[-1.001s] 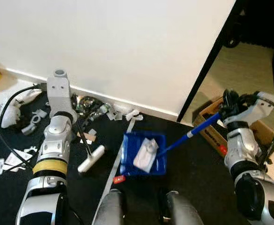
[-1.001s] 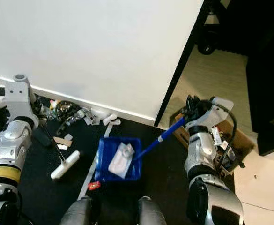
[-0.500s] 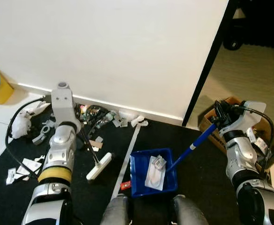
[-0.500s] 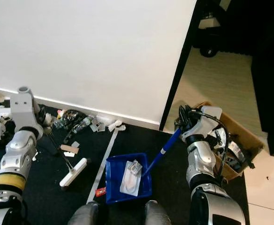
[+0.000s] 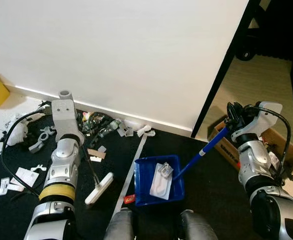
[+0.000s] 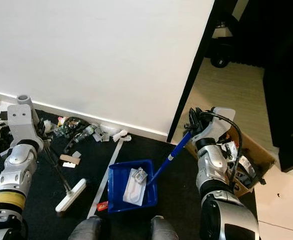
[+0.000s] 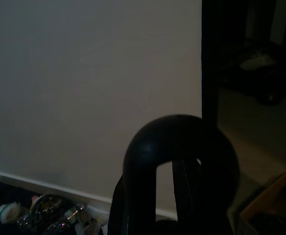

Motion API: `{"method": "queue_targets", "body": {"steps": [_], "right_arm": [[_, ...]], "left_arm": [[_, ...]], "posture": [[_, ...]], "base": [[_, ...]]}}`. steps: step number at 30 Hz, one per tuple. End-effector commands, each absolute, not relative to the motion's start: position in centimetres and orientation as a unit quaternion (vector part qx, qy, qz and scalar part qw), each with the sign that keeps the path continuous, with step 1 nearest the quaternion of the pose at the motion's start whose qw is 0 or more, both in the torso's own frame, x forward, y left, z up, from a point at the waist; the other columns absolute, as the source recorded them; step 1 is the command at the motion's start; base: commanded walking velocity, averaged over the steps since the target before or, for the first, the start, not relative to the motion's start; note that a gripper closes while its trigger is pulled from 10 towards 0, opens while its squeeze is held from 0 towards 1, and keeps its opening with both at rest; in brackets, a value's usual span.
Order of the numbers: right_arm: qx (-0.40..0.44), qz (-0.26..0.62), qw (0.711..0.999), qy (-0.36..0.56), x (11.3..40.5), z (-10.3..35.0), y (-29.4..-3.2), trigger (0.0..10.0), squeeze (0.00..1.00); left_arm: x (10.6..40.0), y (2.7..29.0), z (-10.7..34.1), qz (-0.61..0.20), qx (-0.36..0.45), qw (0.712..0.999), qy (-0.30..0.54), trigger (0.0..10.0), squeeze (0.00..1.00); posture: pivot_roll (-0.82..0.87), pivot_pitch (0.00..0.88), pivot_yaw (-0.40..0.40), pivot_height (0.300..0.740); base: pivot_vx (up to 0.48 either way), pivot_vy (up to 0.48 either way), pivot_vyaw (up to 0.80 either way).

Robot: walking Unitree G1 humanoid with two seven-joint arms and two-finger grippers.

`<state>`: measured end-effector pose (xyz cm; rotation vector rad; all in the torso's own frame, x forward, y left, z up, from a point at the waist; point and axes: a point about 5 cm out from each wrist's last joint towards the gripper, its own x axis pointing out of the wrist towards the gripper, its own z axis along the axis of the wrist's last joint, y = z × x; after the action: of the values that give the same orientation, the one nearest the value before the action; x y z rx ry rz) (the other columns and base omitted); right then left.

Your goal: Sweep floor

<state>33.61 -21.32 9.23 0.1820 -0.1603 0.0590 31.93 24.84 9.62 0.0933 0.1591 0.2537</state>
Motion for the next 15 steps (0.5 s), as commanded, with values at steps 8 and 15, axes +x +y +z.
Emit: {"method": "queue_targets", "body": {"steps": [8, 15], "right_arm": [[0.100, 0.029, 0.992, -0.075, 33.51, 8.92, -20.94, 10.0, 0.00], [0.101, 0.028, 0.992, -0.075, 33.52, 8.91, -20.94, 10.0, 0.00]], "left_arm": [[31.83, 23.97, 9.76, 0.121, 0.047, 0.989, 0.070, 10.0, 0.00], [31.76, 23.99, 9.77, 0.122, 0.047, 0.989, 0.072, 10.0, 0.00]], "posture": [[0.05, 0.093, -0.033, 0.740], [0.05, 0.100, -0.034, 0.740]], "base": [[-0.376, 0.000, 0.00], [-0.387, 0.000, 0.00]]}}
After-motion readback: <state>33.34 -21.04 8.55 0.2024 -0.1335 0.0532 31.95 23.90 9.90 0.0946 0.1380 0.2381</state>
